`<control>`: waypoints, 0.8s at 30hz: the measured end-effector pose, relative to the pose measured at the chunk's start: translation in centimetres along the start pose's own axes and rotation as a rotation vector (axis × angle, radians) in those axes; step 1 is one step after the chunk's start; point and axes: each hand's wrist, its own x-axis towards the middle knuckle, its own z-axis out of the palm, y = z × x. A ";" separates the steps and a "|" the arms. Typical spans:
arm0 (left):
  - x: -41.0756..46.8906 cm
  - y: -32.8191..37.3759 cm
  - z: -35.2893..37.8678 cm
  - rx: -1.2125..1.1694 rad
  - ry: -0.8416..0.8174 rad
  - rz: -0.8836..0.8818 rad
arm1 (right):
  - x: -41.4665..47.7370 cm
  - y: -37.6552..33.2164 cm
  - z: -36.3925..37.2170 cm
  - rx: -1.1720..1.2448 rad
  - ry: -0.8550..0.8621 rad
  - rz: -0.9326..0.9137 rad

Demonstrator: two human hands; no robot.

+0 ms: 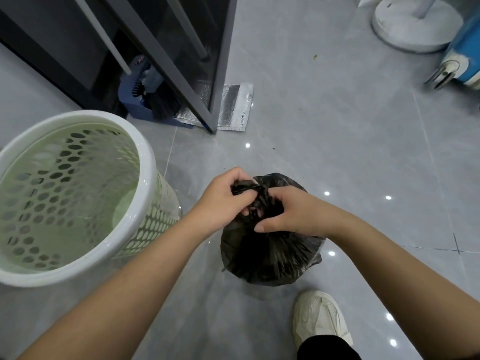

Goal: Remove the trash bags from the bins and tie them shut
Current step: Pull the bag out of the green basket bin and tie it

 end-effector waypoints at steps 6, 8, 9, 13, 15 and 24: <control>-0.4 -0.6 0.7 -0.027 0.034 -0.084 | -1.8 0.4 -2.1 0.476 0.065 0.172; -0.6 -0.7 0.9 0.005 -0.031 -0.047 | -2.2 0.4 -3.0 0.680 0.115 0.204; -0.8 -0.7 0.8 0.021 -0.115 -0.047 | -2.3 0.3 -3.4 0.753 0.125 0.210; -0.8 -0.9 1.9 0.234 -0.246 0.047 | -2.5 -0.5 -4.2 0.860 0.106 0.161; -0.6 -0.6 2.8 0.178 -0.161 0.118 | -2.5 -1.1 -3.9 0.858 0.075 0.130; 0.2 1.1 2.9 -0.170 -0.049 -0.247 | -2.7 1.3 -4.5 0.293 0.331 0.087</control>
